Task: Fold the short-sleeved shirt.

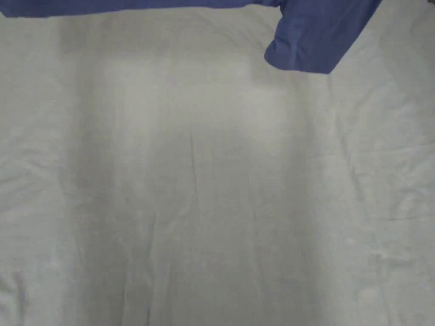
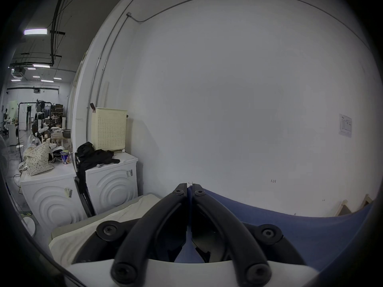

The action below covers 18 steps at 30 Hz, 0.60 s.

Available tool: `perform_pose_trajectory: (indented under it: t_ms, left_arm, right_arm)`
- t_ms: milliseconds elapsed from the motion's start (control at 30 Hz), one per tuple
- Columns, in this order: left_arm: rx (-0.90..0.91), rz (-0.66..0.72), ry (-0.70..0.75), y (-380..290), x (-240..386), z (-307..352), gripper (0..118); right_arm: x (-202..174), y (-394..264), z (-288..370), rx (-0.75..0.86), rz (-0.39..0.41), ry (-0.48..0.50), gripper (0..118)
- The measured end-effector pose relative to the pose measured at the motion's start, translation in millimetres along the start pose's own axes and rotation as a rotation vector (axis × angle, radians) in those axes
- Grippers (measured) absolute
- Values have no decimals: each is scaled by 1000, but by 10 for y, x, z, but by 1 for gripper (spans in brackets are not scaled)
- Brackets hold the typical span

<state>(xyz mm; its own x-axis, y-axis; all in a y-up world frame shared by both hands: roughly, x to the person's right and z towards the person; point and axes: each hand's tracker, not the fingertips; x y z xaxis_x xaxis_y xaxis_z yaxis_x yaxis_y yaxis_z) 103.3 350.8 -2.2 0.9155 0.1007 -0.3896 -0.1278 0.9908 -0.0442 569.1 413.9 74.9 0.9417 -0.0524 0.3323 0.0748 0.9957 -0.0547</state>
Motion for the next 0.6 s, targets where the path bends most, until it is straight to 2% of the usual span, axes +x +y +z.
perform_pose_trajectory:
  t_ms: [233, 467, 600]
  left_arm:
    - [-30, -65, -36, -626, 109, -133, 3]
    - [-167, -153, -85, -1504, -25, 87, 3]
    - [-269, -167, -151, -2007, -236, 343, 3]
  right_arm:
    - [21, -357, -132, 36, 21, -52, 4]
    - [372, -1237, -143, -176, -46, 5, 4]
    - [623, -1915, 130, -256, 25, 22, 4]
